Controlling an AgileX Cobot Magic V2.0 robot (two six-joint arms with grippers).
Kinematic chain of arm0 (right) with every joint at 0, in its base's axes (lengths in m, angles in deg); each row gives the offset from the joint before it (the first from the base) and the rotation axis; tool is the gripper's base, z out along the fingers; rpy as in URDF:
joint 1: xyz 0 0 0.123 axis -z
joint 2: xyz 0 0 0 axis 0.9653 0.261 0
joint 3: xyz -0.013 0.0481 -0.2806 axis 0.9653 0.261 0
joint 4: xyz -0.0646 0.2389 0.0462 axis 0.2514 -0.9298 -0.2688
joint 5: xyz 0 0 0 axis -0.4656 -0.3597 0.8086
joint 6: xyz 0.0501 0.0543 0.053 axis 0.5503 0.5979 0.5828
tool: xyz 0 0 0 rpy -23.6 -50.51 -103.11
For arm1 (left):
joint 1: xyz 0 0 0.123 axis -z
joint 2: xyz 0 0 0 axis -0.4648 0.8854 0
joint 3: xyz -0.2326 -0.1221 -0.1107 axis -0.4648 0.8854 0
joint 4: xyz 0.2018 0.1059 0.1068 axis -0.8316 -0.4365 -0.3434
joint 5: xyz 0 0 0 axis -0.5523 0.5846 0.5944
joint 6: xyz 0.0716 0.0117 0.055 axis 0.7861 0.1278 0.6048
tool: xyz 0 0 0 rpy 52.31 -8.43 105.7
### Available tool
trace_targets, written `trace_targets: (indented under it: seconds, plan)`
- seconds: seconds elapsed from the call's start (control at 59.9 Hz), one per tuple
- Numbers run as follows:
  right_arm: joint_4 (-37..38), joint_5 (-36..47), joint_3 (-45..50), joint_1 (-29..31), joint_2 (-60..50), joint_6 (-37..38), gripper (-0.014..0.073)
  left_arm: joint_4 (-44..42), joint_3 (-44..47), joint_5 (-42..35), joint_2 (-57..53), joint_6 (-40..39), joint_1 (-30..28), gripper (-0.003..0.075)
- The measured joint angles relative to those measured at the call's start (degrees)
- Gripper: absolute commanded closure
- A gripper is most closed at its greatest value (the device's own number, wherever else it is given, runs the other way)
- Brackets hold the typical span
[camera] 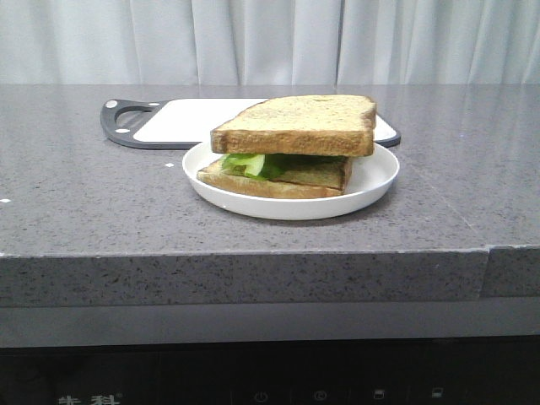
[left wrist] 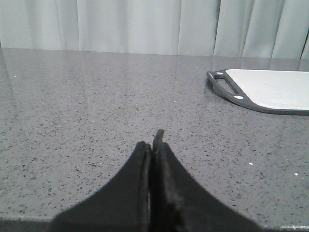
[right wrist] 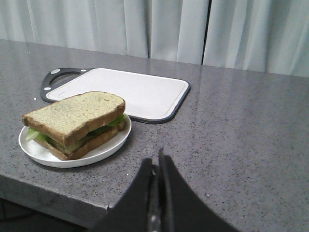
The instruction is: Left arm grabs bread, right arm adds lettuce
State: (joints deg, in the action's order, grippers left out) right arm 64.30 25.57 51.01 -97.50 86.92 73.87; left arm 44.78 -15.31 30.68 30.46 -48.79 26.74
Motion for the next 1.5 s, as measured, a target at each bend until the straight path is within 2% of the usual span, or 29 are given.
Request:
trace_targets:
  seconds: [0.584, 0.668, 0.868, 1.002, 1.152, 1.503]
  plan:
    - [0.0, 0.25, 1.21, 0.3, 0.0, 0.0, 0.0654, 0.1, 0.0, 0.0, 0.0, 0.0, 0.0, 0.0741]
    - [-0.27, 1.33, 3.39, 2.6, 0.0, 0.0, 0.0654, 0.1, 0.0, 0.0, 0.0, 0.0, 0.0, 0.0741]
    - [-4.79, 6.48, 12.03, 13.57, 0.0, 0.0, 0.0654, 0.1, 0.0, 0.0, 0.0, 0.0, 0.0, 0.0741]
    - [-8.41, 10.78, 17.46, 18.85, 0.0, -1.71, 0.0654, 0.1, 0.0, 0.0, 0.0, 0.0, 0.0, 0.0741]
    - [-11.0, 14.8, 21.96, 20.43, 0.0, -3.65, 0.0654, 0.1, 0.0, 0.0, 0.0, 0.0, 0.0, 0.0741]
    - [-13.18, 16.87, 22.23, 20.43, 0.0, -7.81, 0.0654, 0.1, 0.0, 0.0, 0.0, 0.0, 0.0, 0.0741]
